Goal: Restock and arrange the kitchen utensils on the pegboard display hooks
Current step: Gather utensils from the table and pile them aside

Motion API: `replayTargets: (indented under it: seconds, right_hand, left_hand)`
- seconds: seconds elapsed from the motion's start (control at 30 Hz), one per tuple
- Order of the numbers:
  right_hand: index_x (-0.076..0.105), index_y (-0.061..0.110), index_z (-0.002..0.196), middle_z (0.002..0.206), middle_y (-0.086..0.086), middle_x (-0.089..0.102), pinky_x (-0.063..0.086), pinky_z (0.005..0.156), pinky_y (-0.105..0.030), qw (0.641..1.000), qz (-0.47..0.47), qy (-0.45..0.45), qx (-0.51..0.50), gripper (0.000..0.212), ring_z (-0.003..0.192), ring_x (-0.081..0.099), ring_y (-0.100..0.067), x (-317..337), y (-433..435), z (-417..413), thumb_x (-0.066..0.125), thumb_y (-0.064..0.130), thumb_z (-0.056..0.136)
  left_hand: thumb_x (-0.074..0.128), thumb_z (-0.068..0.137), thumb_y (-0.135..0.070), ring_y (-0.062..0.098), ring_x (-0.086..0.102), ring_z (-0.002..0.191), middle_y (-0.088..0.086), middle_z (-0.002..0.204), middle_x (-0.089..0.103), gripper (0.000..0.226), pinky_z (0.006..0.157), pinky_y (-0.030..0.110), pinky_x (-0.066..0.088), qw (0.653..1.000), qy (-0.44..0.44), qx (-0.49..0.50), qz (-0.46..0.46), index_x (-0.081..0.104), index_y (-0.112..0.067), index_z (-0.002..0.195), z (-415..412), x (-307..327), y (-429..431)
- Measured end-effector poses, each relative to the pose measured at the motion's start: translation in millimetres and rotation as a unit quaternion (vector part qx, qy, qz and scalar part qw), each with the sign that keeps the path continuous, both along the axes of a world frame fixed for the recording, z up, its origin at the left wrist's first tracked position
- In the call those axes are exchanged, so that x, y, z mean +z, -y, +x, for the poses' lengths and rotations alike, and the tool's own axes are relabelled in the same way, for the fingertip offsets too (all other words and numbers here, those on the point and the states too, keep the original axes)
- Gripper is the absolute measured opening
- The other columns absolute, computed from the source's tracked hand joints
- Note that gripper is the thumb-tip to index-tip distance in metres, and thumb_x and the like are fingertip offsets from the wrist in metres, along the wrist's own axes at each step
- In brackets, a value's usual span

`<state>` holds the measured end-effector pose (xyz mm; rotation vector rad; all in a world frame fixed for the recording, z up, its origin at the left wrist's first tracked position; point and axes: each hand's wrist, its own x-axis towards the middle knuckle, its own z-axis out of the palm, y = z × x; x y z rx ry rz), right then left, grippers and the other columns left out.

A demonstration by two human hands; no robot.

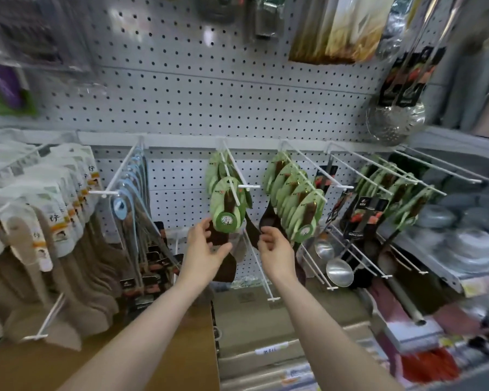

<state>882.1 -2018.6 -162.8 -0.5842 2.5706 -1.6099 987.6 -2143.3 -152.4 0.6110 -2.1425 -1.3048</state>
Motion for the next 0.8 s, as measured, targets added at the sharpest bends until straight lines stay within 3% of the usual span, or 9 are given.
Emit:
replayTargets:
  seconds: [0.07, 0.13, 0.37, 0.53, 0.67, 0.8]
  right_hand:
    - [0.053, 0.017, 0.134, 0.120, -0.002, 0.063, 0.046, 0.093, -0.029, 0.999, 0.043, -0.012, -0.001, 0.037, 0.111, 0.060, -0.020, -2.3, 10.4, -9.4, 0.052, 0.010, 0.097]
    - [0.050, 0.015, 0.137, 0.130, -0.006, 0.061, 0.046, 0.100, -0.036, 0.995, 0.089, -0.042, 0.007, 0.042, 0.119, 0.058, -0.025, -5.3, 20.2, -20.2, 0.054, 0.009, 0.096]
    - [0.044, 0.013, 0.143, 0.138, -0.011, 0.055, 0.043, 0.099, -0.037, 0.983, 0.165, -0.076, 0.028, 0.050, 0.125, 0.054, -0.031, -14.6, 51.5, -51.1, 0.053, 0.006, 0.094]
    - [0.052, 0.020, 0.135, 0.120, -0.011, 0.065, 0.050, 0.083, -0.038, 0.977, 0.184, -0.094, 0.055, 0.045, 0.108, 0.062, -0.035, -22.6, 66.3, -68.6, 0.052, 0.009, 0.091]
    - [0.058, 0.016, 0.122, 0.095, -0.017, 0.066, 0.038, 0.064, -0.033, 0.972, 0.202, -0.117, 0.037, 0.035, 0.094, 0.060, -0.038, -31.8, 75.8, -80.4, 0.044, 0.002, 0.092]
    - [0.058, 0.011, 0.119, 0.091, -0.022, 0.062, 0.034, 0.065, -0.035, 0.971, 0.192, -0.141, 0.029, 0.025, 0.094, 0.054, -0.038, -34.6, 71.2, -79.9, 0.044, 0.006, 0.098]
  left_hand:
    - [0.072, 0.085, -0.024, 0.015, 0.040, 0.132, 0.003, 0.149, 0.034, 0.080, 0.106, 0.028, 0.037, 1.000, 0.016, 0.001, 0.006, 0.024, -0.017, 0.149, -6.0, 0.0, 5.0]
    - [0.072, 0.085, -0.023, 0.018, 0.038, 0.135, 0.005, 0.149, 0.036, 0.082, 0.110, 0.034, 0.034, 0.999, 0.032, 0.005, 0.006, 0.023, -0.015, 0.150, -12.6, 0.6, 7.9]
    - [0.071, 0.086, -0.018, 0.019, 0.037, 0.137, 0.007, 0.149, 0.040, 0.083, 0.110, 0.032, 0.031, 0.996, 0.059, 0.007, 0.064, 0.020, -0.011, 0.152, -33.1, -4.3, 19.7]
    - [0.072, 0.084, -0.013, 0.016, 0.052, 0.123, 0.002, 0.134, 0.056, 0.072, 0.107, 0.037, 0.040, 0.991, 0.067, -0.001, 0.118, 0.031, -0.016, 0.144, -45.5, -9.2, 29.2]
    - [0.071, 0.085, -0.013, 0.013, 0.061, 0.103, 0.001, 0.114, 0.066, 0.061, 0.099, 0.040, 0.048, 0.989, 0.075, -0.005, 0.126, 0.038, -0.015, 0.137, -52.5, -12.2, 30.9]
    - [0.065, 0.090, -0.013, 0.004, 0.059, 0.094, -0.004, 0.105, 0.064, 0.043, 0.088, 0.027, 0.048, 0.991, 0.072, -0.025, 0.110, 0.044, -0.020, 0.127, -51.6, -16.8, 29.3]
